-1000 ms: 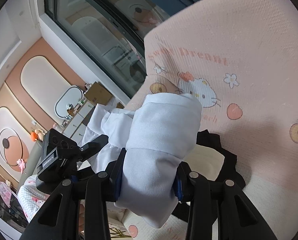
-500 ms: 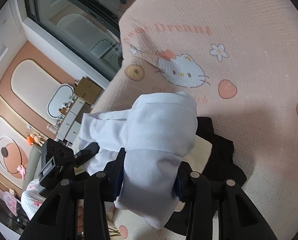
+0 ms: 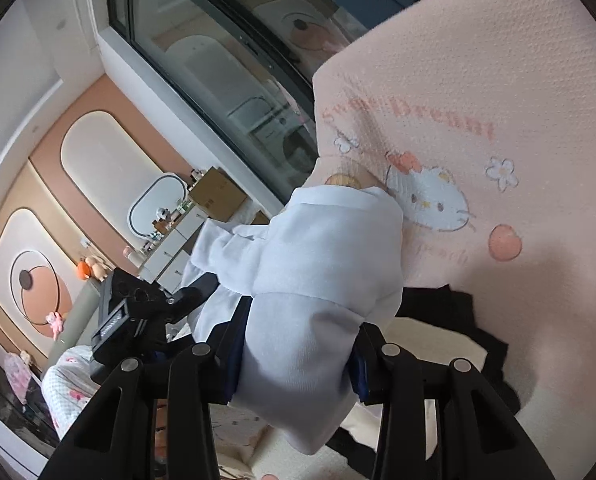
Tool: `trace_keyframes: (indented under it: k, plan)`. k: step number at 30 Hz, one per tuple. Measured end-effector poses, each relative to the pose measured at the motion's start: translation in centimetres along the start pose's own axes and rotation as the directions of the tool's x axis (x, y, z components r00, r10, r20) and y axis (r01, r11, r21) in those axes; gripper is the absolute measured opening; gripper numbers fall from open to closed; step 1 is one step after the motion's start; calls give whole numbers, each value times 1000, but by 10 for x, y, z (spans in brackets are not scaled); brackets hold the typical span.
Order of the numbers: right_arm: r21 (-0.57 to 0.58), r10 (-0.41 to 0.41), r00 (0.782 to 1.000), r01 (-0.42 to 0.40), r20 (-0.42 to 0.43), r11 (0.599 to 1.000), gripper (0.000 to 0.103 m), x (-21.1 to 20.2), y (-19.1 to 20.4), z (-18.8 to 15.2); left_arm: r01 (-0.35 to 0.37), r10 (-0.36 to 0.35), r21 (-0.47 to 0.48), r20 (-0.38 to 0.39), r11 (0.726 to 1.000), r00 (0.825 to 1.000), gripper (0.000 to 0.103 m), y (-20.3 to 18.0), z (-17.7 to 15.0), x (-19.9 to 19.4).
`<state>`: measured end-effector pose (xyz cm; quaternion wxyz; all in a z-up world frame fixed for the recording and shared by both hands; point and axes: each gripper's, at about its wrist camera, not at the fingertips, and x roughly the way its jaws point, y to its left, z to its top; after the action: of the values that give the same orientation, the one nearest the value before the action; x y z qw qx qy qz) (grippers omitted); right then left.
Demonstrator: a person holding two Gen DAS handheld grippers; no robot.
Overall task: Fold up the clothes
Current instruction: 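Lift the white bundle with both grippers and carry it toward the clothes stack, then lower the white bundle onto the cream and black stack and open both grippers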
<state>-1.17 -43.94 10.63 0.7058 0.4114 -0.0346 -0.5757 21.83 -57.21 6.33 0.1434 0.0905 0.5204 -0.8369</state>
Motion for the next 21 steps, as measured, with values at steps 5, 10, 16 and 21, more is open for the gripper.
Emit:
trace_keyframes:
  k: [5,10,16,21]
  plan:
    - [-56,-154,986,150,-67,987,41,19,-8,-19,-82,82,-2,-77,997,994,48,34,-17,18]
    - [42,-168,979,173,-118,984,41,29,-52,-35,-7,3,-44,-89,999,996,56,64,-34,30]
    - [70,-143,980,154,-140,986,43,31,-59,-41,-167,170,91,-31,982,985,65,35,-35,17]
    - [6,-167,978,169,-128,986,67,23,-43,-32,-271,268,211,41,939,963,73,-8,-16,0]
